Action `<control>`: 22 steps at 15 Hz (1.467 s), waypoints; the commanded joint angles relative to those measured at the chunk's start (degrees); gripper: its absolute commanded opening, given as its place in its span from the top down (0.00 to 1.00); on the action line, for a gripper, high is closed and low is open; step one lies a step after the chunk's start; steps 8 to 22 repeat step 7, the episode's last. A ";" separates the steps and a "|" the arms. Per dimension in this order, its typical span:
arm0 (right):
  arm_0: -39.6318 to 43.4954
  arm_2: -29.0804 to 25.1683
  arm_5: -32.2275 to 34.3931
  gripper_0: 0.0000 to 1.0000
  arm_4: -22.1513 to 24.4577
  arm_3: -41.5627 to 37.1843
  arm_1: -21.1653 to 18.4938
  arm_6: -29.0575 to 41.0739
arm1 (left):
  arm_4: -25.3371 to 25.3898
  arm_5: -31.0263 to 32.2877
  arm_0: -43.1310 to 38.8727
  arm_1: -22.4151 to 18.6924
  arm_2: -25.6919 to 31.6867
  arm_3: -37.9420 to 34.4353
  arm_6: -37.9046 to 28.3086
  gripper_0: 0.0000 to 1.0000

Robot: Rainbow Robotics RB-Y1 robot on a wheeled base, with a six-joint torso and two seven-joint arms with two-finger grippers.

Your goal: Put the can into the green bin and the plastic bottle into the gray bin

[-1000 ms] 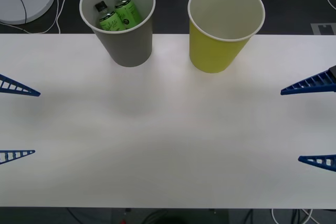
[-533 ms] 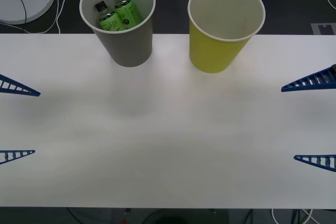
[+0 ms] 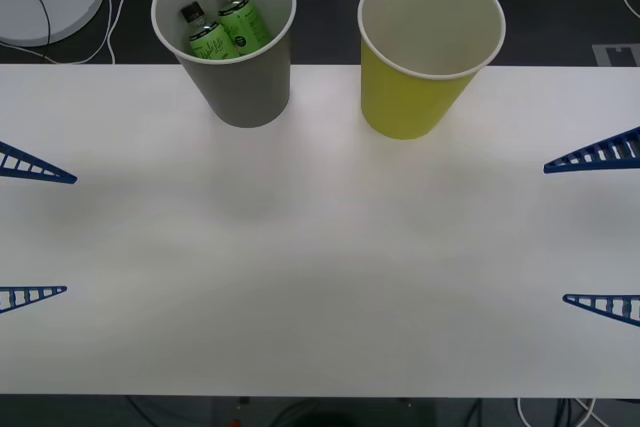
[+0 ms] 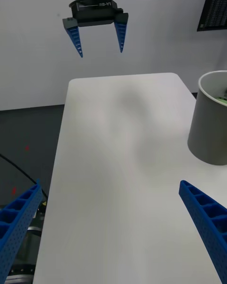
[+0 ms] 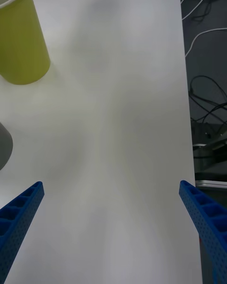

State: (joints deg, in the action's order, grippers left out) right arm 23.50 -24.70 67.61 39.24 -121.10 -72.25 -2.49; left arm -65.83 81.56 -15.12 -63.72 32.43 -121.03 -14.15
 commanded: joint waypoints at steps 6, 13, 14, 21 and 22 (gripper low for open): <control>0.23 0.00 -0.02 0.00 0.75 -0.01 0.70 0.21 | 0.00 0.00 0.00 0.00 0.00 0.00 0.00 0.00; 0.23 0.00 -0.02 0.00 0.75 -0.01 0.70 0.21 | 0.00 0.00 0.00 0.00 0.00 0.00 0.00 0.00; 0.23 0.00 -0.02 0.00 0.75 -0.01 0.70 0.21 | 0.00 0.00 0.00 0.00 0.00 0.00 0.00 0.00; 0.23 0.00 -0.02 0.00 0.75 -0.01 0.70 0.21 | 0.00 0.00 0.00 0.00 0.00 0.00 0.00 0.00; 0.23 0.00 -0.02 0.00 0.75 -0.01 0.70 0.21 | 0.00 0.00 0.00 0.00 0.00 0.00 0.00 0.00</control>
